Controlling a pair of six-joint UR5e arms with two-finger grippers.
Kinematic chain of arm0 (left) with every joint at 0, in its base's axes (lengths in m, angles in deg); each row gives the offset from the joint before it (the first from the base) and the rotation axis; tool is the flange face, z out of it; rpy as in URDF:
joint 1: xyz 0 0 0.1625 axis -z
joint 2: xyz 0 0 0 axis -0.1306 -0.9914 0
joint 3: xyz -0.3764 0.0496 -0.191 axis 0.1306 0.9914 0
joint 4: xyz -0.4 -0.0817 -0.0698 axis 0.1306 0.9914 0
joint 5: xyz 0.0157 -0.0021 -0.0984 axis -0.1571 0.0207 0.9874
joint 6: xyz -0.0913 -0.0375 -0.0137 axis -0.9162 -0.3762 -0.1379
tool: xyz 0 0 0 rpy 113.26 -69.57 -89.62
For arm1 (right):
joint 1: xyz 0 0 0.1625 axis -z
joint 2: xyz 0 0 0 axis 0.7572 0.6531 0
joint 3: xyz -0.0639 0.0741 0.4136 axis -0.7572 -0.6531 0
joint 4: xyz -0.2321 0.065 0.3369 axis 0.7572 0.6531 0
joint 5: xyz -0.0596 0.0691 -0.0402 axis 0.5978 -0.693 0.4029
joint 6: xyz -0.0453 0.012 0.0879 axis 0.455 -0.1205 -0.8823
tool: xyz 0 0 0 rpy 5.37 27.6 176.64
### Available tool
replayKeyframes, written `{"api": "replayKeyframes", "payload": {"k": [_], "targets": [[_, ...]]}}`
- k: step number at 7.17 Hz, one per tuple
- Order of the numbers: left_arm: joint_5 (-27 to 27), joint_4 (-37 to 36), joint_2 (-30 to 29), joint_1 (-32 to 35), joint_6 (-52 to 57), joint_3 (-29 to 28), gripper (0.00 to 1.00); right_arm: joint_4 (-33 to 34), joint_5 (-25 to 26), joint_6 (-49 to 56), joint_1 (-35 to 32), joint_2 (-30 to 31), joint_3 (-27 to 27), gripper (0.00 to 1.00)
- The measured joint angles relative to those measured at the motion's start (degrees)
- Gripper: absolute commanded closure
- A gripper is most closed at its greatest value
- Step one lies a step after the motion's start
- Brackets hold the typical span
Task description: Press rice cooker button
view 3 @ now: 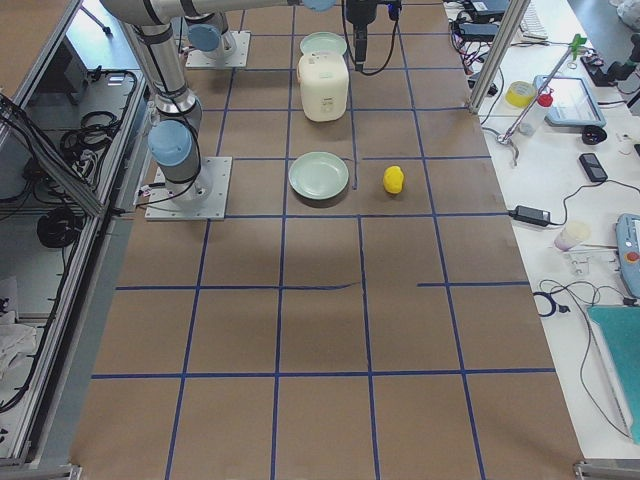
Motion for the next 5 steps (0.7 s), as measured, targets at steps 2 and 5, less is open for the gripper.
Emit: {"api": "replayKeyframes", "payload": {"k": [2,5], "targets": [[0.0,0.0,0.0,0.0,0.0,0.0,0.0,0.1,0.0,0.0,0.0,-0.1,0.0,0.43],[0.0,0.0,0.0,0.0,0.0,0.0,0.0,0.7,-0.5,0.0,-0.9,-0.6,1.2,0.79]]}}
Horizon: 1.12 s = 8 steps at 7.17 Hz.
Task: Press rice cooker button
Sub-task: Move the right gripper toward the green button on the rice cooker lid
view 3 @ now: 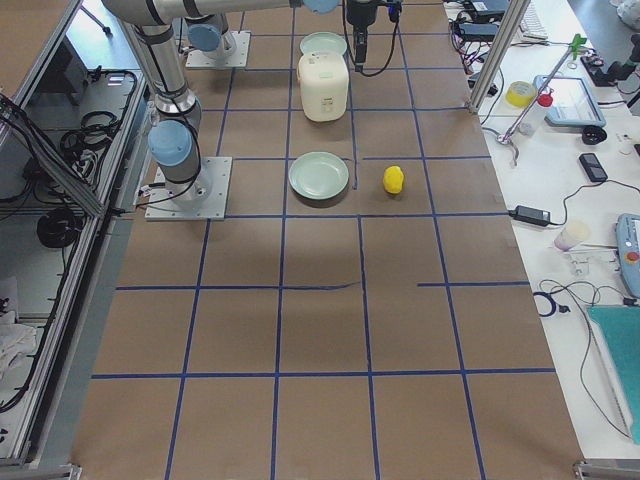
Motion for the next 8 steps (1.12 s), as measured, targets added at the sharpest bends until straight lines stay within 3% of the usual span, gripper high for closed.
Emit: {"api": "replayKeyframes", "payload": {"k": [3,8], "targets": [[0.0,0.0,0.0,0.0,0.0,0.0,0.0,4.9,-0.3,-1.0,-5.8,-1.0,5.2,0.88],[0.0,0.0,0.0,0.0,0.0,0.0,0.0,20.0,-0.4,-12.1,-16.2,-1.8,17.7,0.88]]}}
